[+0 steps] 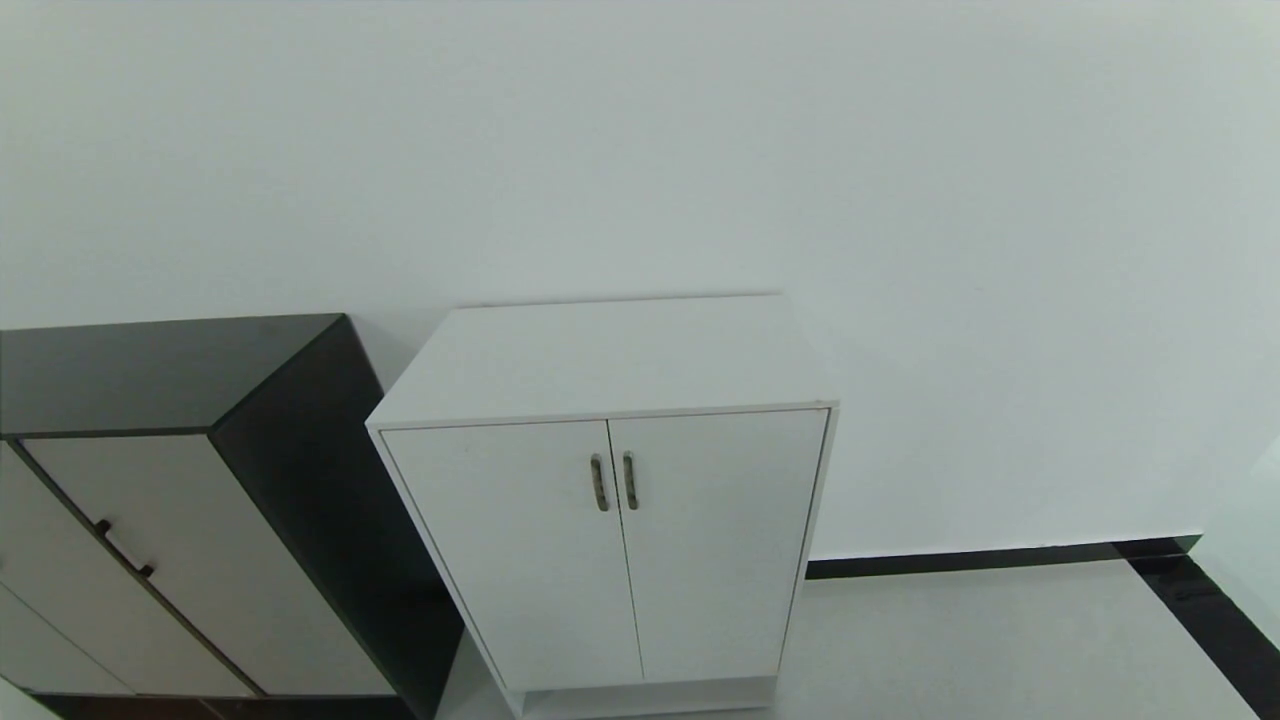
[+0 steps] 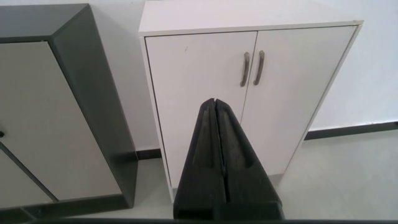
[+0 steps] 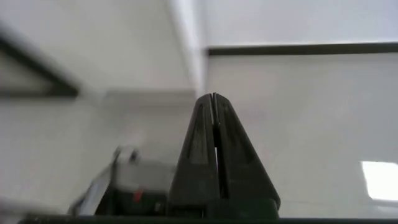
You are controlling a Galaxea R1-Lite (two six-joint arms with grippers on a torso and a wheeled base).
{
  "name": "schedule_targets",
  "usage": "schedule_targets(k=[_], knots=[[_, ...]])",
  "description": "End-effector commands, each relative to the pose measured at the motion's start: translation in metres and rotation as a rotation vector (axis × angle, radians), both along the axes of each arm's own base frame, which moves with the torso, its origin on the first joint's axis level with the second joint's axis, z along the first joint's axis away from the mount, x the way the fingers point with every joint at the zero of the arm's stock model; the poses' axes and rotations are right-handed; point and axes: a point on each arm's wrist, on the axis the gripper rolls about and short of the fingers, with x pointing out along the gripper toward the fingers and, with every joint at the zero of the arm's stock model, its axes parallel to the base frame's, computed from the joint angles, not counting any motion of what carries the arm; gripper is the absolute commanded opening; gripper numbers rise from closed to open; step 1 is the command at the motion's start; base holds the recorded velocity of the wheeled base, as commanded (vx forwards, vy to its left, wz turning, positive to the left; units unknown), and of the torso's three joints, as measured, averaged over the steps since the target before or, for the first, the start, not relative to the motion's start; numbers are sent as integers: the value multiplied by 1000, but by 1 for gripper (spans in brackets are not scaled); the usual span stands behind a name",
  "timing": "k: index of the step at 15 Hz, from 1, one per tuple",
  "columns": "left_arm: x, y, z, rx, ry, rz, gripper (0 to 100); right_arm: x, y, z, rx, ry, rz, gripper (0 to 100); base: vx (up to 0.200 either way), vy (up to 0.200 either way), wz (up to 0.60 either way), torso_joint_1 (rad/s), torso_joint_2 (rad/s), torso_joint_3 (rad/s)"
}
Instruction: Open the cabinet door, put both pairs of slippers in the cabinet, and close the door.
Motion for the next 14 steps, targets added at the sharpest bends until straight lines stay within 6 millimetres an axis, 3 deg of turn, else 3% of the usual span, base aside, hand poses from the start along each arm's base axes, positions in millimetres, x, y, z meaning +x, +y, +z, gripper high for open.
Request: schedule_targets(k=[1, 6, 12, 14], knots=[[0, 0, 0, 0, 1, 0, 0, -18, -1, 0, 17, -137, -136, 0, 0, 0, 0, 0, 0, 0], [0, 0, 0, -5, 1, 6, 0, -30, 0, -7, 1, -128, -145, 0, 0, 0, 0, 0, 0, 0], [0, 0, 0, -6, 1, 11, 0, -41, -1, -6, -89, -260, -269, 0, 0, 0, 0, 0, 0, 0], [0, 0, 0, -5, 1, 11, 0, -46, 1, -7, -100, -325, -177, 0, 0, 0, 0, 0, 0, 0]])
